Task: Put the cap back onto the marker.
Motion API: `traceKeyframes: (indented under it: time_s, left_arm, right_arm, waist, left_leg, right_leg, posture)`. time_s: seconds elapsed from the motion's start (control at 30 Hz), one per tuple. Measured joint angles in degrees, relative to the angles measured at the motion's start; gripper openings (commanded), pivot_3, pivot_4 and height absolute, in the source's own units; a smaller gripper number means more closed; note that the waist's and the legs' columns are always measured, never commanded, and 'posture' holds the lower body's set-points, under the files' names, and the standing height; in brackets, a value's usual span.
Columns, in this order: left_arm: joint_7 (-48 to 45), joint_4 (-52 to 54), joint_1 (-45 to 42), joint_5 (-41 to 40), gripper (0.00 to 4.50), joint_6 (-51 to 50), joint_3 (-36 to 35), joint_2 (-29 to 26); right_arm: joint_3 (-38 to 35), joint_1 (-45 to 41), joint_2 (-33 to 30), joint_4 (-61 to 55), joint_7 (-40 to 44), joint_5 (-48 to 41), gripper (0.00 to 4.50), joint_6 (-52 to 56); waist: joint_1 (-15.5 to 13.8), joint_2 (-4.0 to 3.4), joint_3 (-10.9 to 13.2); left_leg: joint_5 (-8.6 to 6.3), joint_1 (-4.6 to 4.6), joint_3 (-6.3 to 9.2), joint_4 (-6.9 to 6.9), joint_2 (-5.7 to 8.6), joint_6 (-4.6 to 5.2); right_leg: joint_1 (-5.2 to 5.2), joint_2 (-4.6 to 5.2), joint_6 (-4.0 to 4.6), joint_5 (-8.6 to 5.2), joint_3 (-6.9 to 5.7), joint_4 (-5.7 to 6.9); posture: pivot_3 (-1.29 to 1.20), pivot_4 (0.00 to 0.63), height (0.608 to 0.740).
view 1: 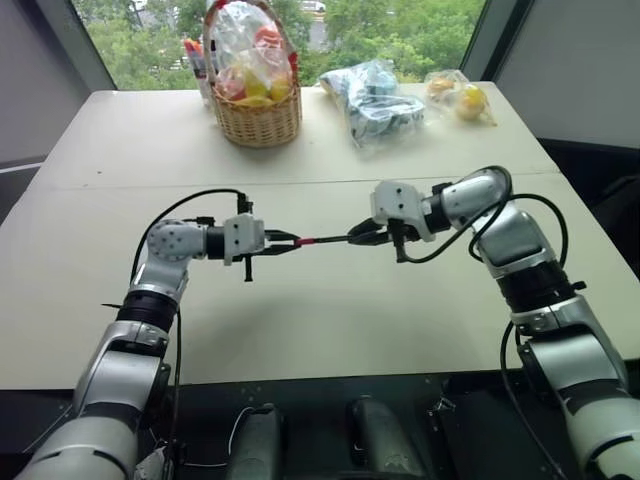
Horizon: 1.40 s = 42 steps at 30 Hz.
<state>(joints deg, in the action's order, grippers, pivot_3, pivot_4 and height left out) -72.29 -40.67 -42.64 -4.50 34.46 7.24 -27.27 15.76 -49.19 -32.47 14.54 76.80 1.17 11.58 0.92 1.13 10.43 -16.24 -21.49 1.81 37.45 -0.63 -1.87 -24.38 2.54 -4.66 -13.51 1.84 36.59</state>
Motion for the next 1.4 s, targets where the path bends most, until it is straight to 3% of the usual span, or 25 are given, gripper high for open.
traceKeyframes:
  time_s: [0.97, 1.4]
  left_arm:
    - [1.24, -4.76, -2.61, 1.56, 0.00, 5.90, -0.03, 1.38]
    - [-1.15, 1.06, 0.41, -1.08, 0.00, -3.63, -0.30, 2.24]
  right_arm:
    - [-0.47, 0.40, 0.77, -0.17, -1.20, 0.54, 0.05, 0.41]
    - [-1.61, 1.99, 0.77, -1.79, 1.32, -0.33, 0.05, 5.62]
  waist:
    - [0.08, 0.00, 0.00]
    - [0.08, 0.00, 0.00]
  left_leg:
    - [0.00, 0.00, 0.00, 0.01, 0.00, 0.00]
    - [0.00, -0.01, 0.02, 0.05, 0.00, 0.00]
  right_leg:
    - [-0.03, -0.01, 0.00, 0.00, 0.00, 0.06]
    - [-0.06, -0.01, 0.00, -0.01, 0.00, 0.17]
  posture:
    - [0.00, 0.150, 0.740]
    - [0.00, 0.150, 0.740]
